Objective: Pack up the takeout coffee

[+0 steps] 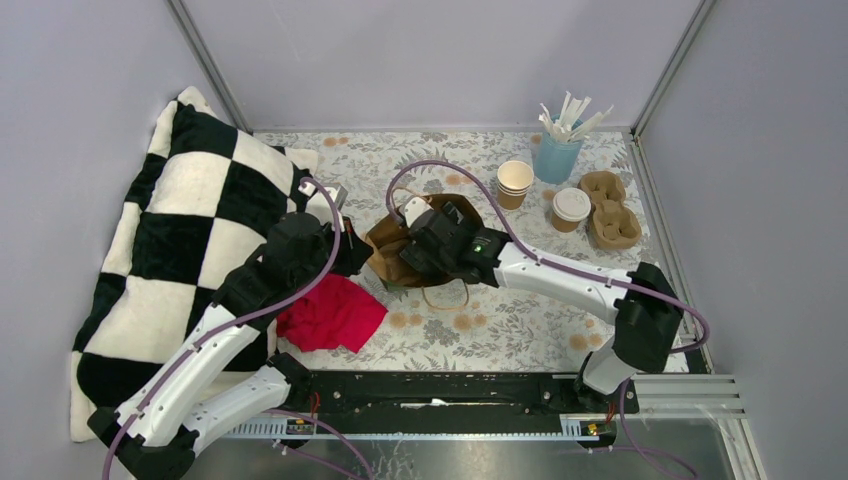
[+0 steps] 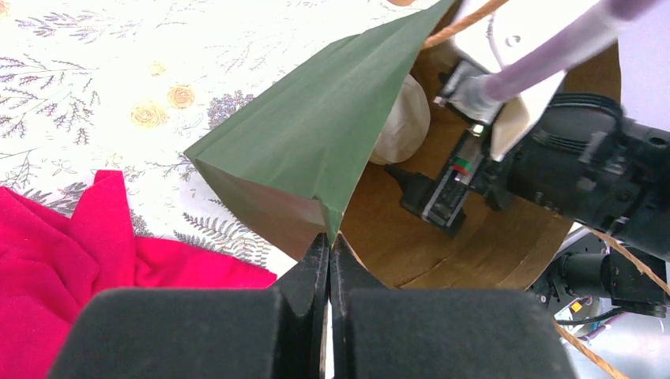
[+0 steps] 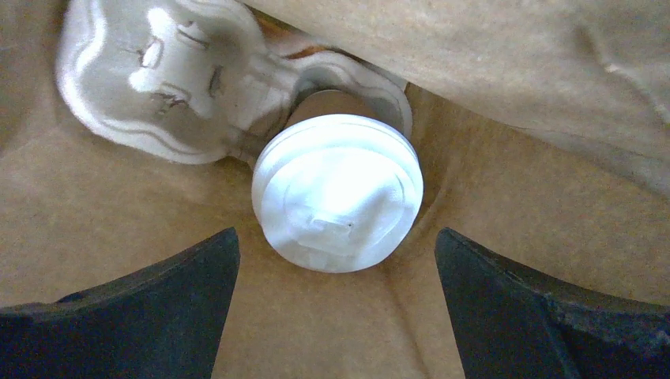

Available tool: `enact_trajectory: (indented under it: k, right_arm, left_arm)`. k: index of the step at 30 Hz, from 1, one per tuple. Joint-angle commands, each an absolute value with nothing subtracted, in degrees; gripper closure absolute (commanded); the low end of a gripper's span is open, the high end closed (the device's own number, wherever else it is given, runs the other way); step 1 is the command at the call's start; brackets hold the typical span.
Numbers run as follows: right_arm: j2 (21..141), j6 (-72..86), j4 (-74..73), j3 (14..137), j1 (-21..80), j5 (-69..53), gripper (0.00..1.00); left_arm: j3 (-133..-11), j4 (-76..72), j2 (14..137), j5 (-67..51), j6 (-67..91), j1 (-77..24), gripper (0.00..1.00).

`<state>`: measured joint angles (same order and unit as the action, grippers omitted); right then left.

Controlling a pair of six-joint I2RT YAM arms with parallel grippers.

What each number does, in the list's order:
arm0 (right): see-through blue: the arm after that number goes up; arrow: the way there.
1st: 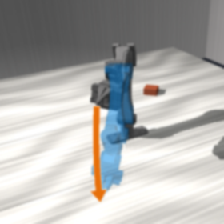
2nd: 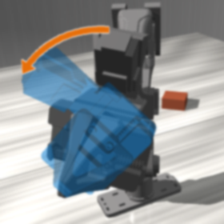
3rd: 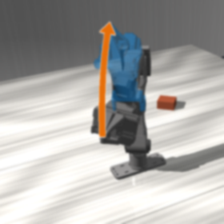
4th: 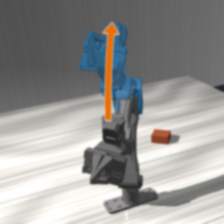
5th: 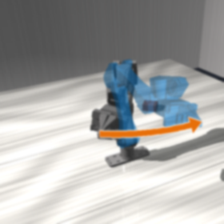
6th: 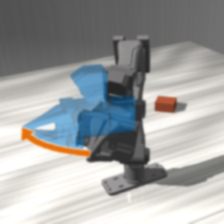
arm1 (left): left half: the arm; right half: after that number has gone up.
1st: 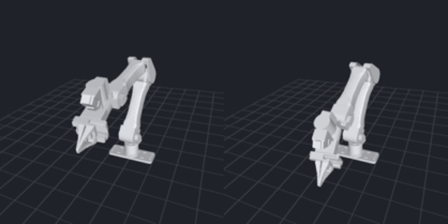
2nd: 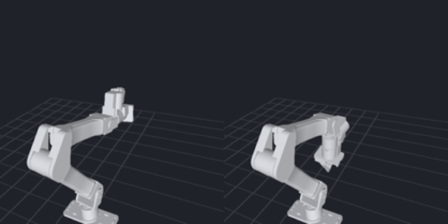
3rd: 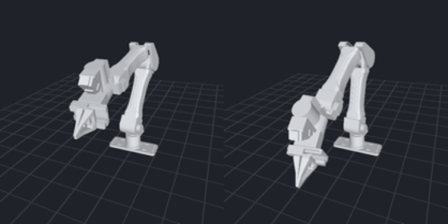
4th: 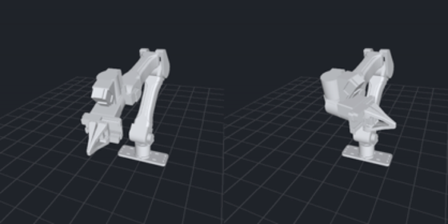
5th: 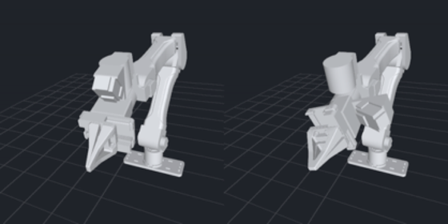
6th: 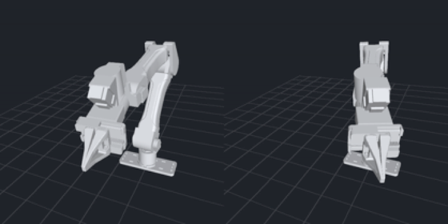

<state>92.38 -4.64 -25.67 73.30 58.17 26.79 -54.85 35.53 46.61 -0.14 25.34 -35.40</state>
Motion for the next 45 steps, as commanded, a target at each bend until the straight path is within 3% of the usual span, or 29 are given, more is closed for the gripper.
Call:
enact_trajectory:
  k: [1, 16, 29, 34, 39, 42, 45]
  right_arm:
    - [86.7, -4.96, -28.3, 74.07, 59.81, 25.08, 0.0]
    - [84.68, 2.37, -38.83, 84.41, 64.44, 23.01, 0.0]
    - [75.86, 8.31, -47.32, 92.95, 65.3, 10.75, 0.0]
    - [71.5, 10.37, -50.95, 99.39, 65.3, 18.82, 0.0]
    - [70.19, 10.68, -54.0, 103.0, 65.03, 40.9, 0.0]
    - [70.75, 9.21, -52.33, 102.72, 60.17, 47.51, 0.0]
    - [72.76, 10.98, -50.2, 101.43, 39.3, 33.13, 0.0]
  left_arm:
    - [-56.25, 36.95, 46.66, 1.66, 24.51, -35.6, 1.0]
    - [-59.04, 38.37, 49.32, 3.54, 24.42, -35.6, 1.0]
    - [-64.22, 43.12, 52.61, 7.77, 25.93, -35.6, 1.0]
    - [-64.28, 43.46, 52.94, 7.11, 26.67, -35.6, 1.0]
    - [-65.05, 44.38, 53.42, 6.93, 27.22, -35.6, 1.0]
    - [-65.86, 44.9, 53.91, 6.91, 27.4, -35.6, 1.0]
    - [-66.25, 45.47, 54.31, 6.9, 27.66, -35.59, 1.0]
